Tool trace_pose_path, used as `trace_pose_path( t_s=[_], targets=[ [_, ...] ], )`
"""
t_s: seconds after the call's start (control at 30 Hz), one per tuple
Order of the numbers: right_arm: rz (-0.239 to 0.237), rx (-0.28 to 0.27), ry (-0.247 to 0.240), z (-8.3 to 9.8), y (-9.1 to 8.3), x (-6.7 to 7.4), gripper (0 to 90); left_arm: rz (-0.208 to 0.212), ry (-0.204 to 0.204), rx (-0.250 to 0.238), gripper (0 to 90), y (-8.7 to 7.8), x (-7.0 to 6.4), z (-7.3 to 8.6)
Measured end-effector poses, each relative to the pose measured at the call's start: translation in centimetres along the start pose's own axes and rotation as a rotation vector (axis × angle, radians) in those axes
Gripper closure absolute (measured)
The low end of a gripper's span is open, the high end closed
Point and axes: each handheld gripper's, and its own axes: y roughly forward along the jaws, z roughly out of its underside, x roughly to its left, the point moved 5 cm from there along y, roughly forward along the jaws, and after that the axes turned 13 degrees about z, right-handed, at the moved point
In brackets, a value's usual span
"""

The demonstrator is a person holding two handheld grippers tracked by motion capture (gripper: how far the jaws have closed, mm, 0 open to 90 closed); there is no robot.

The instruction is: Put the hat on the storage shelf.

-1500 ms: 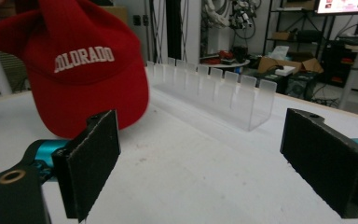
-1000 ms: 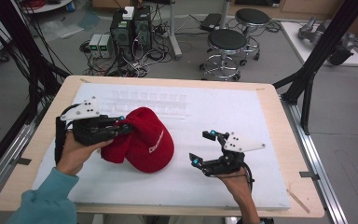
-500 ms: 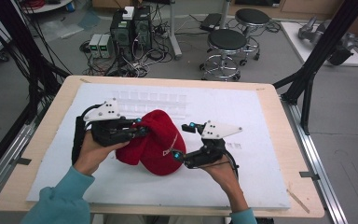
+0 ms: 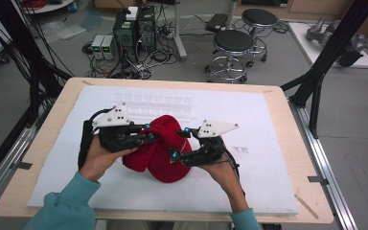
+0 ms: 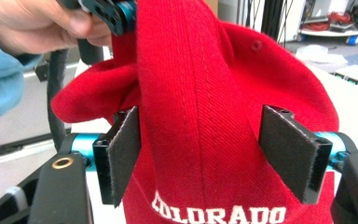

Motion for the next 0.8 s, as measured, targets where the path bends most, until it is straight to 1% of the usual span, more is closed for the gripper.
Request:
trace_pose_path(
  t_s=[0.03, 0.07, 0.23, 0.27, 0.3, 0.37, 0.43, 0.47, 0.5, 0.53, 0.57, 0.6, 0.63, 0.67, 0.7, 0.73, 0.8],
  targets=[
    [0.005, 0.004, -0.011, 0.01, 0.03, -0.02, 36.3, 0.003, 0.002, 0.003, 85.2, 0.02, -0.02, 0.0],
    [-0.001, 0.011, -0.012, 0.02, 0.02, 0.05, 40.3, 0.003, 0.002, 0.006, 85.2, 0.05, -0.05, 0.0],
    [0.003, 0.018, -0.079, -0.09, 0.03, 0.12, 64.4, 0.001, 0.0, 0.004, 85.2, 0.23, -0.06, 0.03],
    [0.006, 0.022, -0.094, -0.09, 0.0, 0.2, 70.1, 0.003, 0.004, 0.011, 85.2, 0.21, -0.02, 0.07],
    [0.006, 0.021, -0.115, -0.09, 0.02, 0.26, 73.9, 0.003, 0.002, 0.01, 85.2, 0.23, -0.02, 0.07],
    [0.009, 0.027, -0.135, -0.1, 0.0, 0.39, 80.2, 0.004, 0.003, 0.013, 85.2, 0.21, 0.0, 0.12],
    [0.014, 0.028, -0.146, -0.15, -0.05, 0.5, 83.3, 0.013, -0.004, 0.004, 84.7, 0.18, -0.02, 0.14],
    [0.008, 0.027, -0.148, -0.17, -0.09, 0.55, 83.8, 0.017, -0.007, 0.003, 84.1, 0.11, 0.03, 0.18],
    [0.014, 0.025, -0.157, -0.19, -0.12, 0.52, 84.0, 0.01, -0.015, -0.003, 81.6, 0.04, 0.09, 0.2],
    [0.021, 0.027, -0.157, -0.19, -0.19, 0.53, 84.2, 0.012, -0.021, -0.004, 77.9, -0.05, 0.15, 0.23],
    [0.026, 0.022, -0.16, -0.24, -0.21, 0.45, 84.2, 0.015, -0.023, -0.008, 76.2, -0.12, 0.2, 0.26],
    [0.026, 0.021, -0.156, -0.25, -0.28, 0.46, 84.3, 0.006, -0.027, -0.016, 72.7, -0.16, 0.28, 0.27],
    [0.027, 0.022, -0.154, -0.26, -0.32, 0.48, 84.4, 0.005, -0.036, -0.014, 68.4, -0.21, 0.34, 0.31],
    [0.032, 0.016, -0.156, -0.31, -0.33, 0.45, 84.4, 0.005, -0.041, -0.016, 66.7, -0.23, 0.37, 0.36],
    [0.033, 0.02, -0.157, -0.28, -0.34, 0.47, 84.4, -0.008, -0.039, -0.014, 63.4, -0.27, 0.45, 0.39],
    [0.034, 0.02, -0.156, -0.28, -0.34, 0.47, 84.4, -0.025, -0.04, -0.008, 58.0, -0.31, 0.53, 0.43],
    [0.035, 0.022, -0.158, -0.26, -0.35, 0.48, 84.5, -0.042, -0.049, -0.004, 48.8, -0.38, 0.74, 0.55]
  ],
)
